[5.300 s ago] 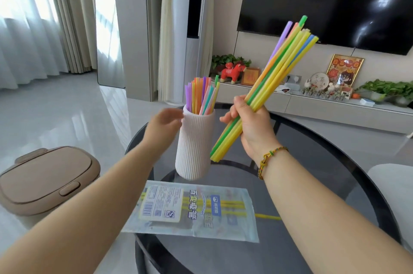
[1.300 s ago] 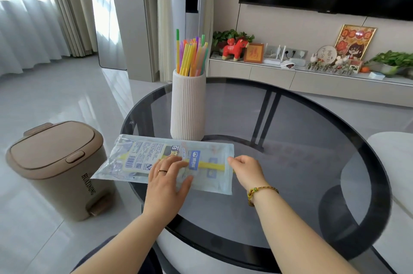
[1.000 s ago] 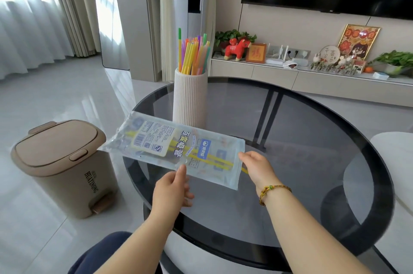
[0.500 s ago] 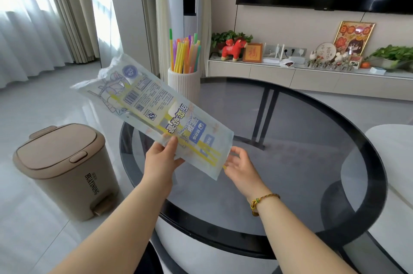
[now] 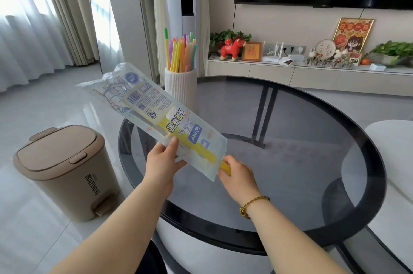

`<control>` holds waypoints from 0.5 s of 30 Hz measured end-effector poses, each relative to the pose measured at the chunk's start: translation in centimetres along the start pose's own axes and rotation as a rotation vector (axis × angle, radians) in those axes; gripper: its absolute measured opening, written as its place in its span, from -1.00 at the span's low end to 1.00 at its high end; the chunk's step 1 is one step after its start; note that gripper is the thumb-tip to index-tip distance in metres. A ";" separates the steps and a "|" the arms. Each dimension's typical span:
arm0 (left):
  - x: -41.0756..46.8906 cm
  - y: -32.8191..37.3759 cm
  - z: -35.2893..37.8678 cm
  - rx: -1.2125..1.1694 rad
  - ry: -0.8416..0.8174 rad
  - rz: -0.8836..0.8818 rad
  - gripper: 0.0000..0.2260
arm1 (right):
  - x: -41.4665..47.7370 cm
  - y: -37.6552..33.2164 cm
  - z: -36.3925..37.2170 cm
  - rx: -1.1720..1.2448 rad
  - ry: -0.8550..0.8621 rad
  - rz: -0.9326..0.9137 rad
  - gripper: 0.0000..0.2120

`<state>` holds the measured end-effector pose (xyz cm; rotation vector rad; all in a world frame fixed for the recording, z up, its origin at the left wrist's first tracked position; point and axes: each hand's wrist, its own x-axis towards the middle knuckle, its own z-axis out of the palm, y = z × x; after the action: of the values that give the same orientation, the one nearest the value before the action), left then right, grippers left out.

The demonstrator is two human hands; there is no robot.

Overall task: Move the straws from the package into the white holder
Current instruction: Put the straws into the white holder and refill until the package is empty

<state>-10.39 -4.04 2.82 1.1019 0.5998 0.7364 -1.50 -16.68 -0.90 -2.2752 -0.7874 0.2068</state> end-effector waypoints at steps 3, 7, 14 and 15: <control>0.1 -0.2 -0.2 -0.005 0.015 -0.039 -0.84 | 0.0 0.2 -0.3 -0.130 -0.012 -0.097 -0.87; 0.5 -0.6 -1.1 -0.010 -0.021 -0.108 -0.86 | 0.1 0.4 -1.0 -0.370 -0.054 -0.170 -0.76; -1.1 -0.5 -2.4 0.821 -0.273 -0.407 -0.51 | -0.5 2.3 -3.2 -0.533 -0.197 -0.150 -0.84; -1.4 -0.3 -2.4 0.969 -0.279 -0.319 -0.51 | -0.6 2.5 -3.2 -0.553 -0.198 -0.171 -0.85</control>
<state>-13.05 -3.86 1.79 1.8942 0.8937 -0.0402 0.39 -20.27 -0.24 -2.7069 -1.2626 0.1485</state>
